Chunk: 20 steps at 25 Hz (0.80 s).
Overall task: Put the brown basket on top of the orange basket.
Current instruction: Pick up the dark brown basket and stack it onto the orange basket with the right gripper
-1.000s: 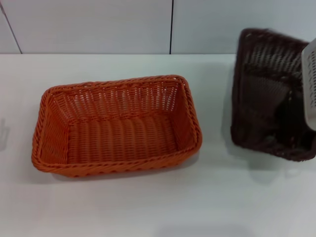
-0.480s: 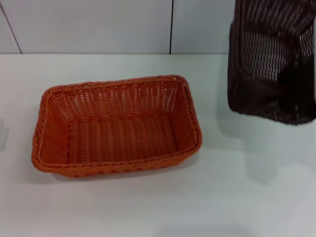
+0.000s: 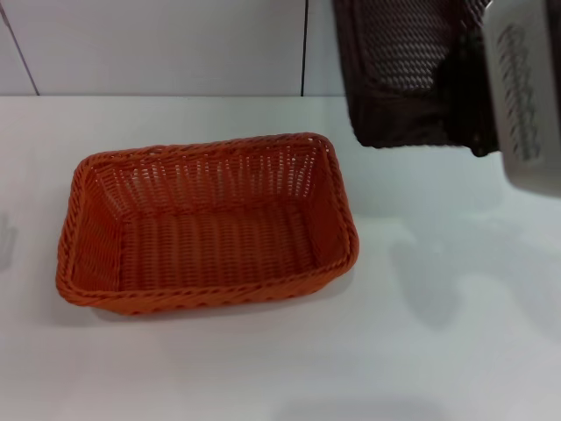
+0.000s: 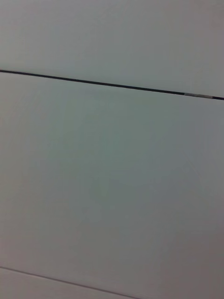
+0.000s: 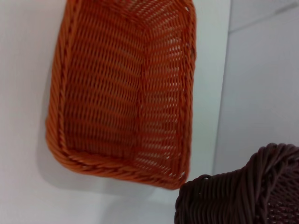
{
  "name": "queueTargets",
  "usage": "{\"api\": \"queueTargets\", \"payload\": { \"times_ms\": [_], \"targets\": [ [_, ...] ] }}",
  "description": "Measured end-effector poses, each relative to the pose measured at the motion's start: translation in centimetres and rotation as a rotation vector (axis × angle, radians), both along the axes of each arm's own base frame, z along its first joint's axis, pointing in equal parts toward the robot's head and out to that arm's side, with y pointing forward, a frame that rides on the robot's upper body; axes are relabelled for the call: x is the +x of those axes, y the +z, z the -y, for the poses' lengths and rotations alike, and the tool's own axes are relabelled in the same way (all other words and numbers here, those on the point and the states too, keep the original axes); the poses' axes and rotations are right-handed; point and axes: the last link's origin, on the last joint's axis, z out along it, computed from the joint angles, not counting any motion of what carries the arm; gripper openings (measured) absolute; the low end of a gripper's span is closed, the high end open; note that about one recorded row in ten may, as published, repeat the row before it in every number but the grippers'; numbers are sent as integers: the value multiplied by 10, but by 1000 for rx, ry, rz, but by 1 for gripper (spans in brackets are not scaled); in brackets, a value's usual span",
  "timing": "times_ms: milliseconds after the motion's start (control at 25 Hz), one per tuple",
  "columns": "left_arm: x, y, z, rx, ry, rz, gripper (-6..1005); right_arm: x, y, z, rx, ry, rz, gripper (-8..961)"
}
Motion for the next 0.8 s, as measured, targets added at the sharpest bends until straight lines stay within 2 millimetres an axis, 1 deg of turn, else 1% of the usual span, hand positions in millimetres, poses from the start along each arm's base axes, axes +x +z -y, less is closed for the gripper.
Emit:
{"api": "queueTargets", "payload": {
  "times_ms": [40,80,120,160,200,240,280,360,400,440,560,600,760,800],
  "targets": [
    [0,0,0,0,0,0,774,0,0,0,0,0,0,150],
    [0,0,0,2,0,4,774,-5,-2,-1,-6,74,29,150],
    [0,1,0,4,-1,4,774,-5,-2,-1,-6,74,29,150],
    [0,1,1,6,-2,4,774,-8,-3,-2,-10,112,41,150],
    [0,2,1,10,-5,3,774,-15,-3,-6,-14,183,51,150],
    [0,3,3,16,-10,1,774,-15,-3,-6,-14,183,51,150],
    [1,3,4,21,-14,-1,774,-19,-3,-8,-16,219,49,150],
    [1,4,5,26,-17,-2,774,-24,-3,-11,-26,301,50,150],
    [1,4,5,26,-17,-2,774,-26,-5,-12,-41,373,62,150],
    [1,4,5,27,-16,-1,774,-26,-5,-12,-41,373,62,150],
    [1,4,5,27,-16,-1,774,-26,-8,-16,-40,446,79,149],
    [-2,4,9,27,-7,-2,774,-26,-9,-16,-43,464,82,149],
    [-3,4,11,25,1,-1,774,-23,-16,-19,-74,558,103,149],
    [-4,4,12,25,5,0,774,-22,-19,-22,-79,597,123,149]
  ]
}}
